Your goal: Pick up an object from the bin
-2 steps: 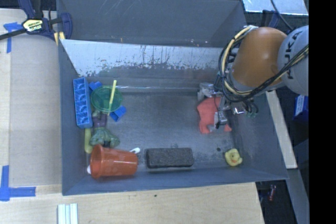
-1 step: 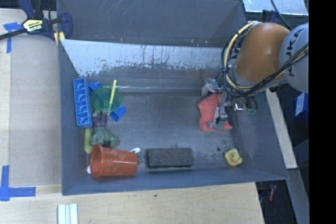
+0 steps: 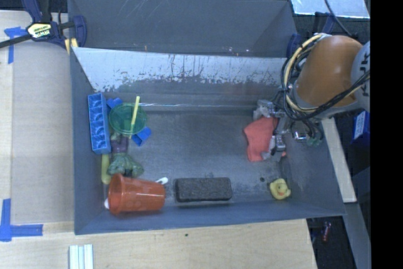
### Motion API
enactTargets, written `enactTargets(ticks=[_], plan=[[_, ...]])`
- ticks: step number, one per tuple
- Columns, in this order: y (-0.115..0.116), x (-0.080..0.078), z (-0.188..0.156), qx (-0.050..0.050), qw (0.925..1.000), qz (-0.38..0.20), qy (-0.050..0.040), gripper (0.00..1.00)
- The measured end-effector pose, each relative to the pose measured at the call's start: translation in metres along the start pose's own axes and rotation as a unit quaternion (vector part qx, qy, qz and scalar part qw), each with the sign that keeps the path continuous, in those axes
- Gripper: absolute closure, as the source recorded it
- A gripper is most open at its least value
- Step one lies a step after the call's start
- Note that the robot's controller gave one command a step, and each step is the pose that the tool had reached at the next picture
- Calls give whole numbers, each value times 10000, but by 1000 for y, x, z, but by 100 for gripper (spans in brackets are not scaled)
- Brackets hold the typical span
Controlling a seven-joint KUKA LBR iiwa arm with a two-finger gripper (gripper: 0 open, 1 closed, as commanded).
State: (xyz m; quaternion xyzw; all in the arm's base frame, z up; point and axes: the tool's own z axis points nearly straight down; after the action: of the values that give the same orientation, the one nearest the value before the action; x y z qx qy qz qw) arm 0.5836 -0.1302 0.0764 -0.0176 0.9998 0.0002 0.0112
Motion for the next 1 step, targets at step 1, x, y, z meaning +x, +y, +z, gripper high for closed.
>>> enactTargets(ticks=[1], plan=[[-15,-10,5,0,9952,974,-40,100]])
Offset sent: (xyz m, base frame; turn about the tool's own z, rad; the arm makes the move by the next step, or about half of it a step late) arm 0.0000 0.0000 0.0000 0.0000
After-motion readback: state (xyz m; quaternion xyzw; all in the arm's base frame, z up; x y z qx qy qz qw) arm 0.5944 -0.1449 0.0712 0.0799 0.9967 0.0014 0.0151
